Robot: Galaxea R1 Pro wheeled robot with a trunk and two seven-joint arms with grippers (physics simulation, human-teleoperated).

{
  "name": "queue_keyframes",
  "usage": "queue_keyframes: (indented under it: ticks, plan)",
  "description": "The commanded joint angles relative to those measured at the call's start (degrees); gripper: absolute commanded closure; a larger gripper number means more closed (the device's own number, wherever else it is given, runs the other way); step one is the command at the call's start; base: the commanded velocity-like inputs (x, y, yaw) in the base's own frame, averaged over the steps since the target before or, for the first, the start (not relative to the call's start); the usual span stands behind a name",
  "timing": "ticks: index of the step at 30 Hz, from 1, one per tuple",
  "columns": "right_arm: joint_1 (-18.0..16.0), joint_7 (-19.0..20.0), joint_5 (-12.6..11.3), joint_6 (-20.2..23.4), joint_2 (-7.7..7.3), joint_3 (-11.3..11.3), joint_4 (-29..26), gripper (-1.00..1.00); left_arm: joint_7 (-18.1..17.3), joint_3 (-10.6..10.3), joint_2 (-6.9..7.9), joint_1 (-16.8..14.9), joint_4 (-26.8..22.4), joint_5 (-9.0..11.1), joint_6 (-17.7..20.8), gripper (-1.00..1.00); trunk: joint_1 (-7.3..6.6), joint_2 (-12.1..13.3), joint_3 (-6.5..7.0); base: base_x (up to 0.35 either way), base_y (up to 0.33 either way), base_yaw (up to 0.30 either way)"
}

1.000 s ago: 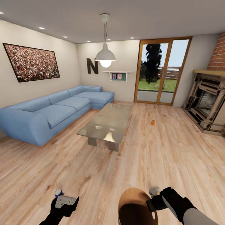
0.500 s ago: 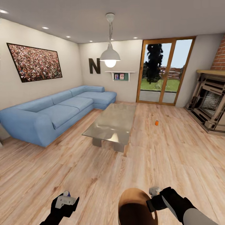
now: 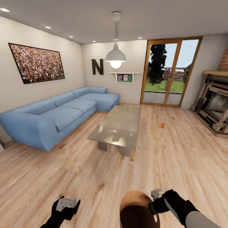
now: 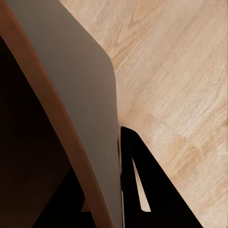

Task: Put the three can of soda from the living room inside the tash can in the kitchen.

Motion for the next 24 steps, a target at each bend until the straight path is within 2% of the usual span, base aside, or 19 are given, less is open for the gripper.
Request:
queue_keyframes:
  ticks: [1, 11, 24]
  plan:
    - [0.0, 0.4, -1.0, 0.2, 0.02, -0.2, 0.0, 1.0, 0.0, 0.0, 0.0, 0.0, 0.0, 0.0, 0.0, -1.0, 0.0, 0.0, 0.01, 0.276, 0.185, 0.0]
    - [0.0, 0.4, -1.0, 0.0, 0.07, -0.2, 0.0, 1.0, 0.0, 0.0, -0.01, 0.0, 0.0, 0.0, 0.0, -1.0, 0.0, 0.0, 0.01, 0.231, 0.202, 0.0]
    - [0.1, 0.4, -1.0, 0.0, 0.59, -0.2, 0.0, 1.0, 0.0, 0.0, -0.06, 0.0, 0.1, -0.1, 0.2, -1.0, 0.0, 0.0, 0.01, 0.076, 0.272, 0.0]
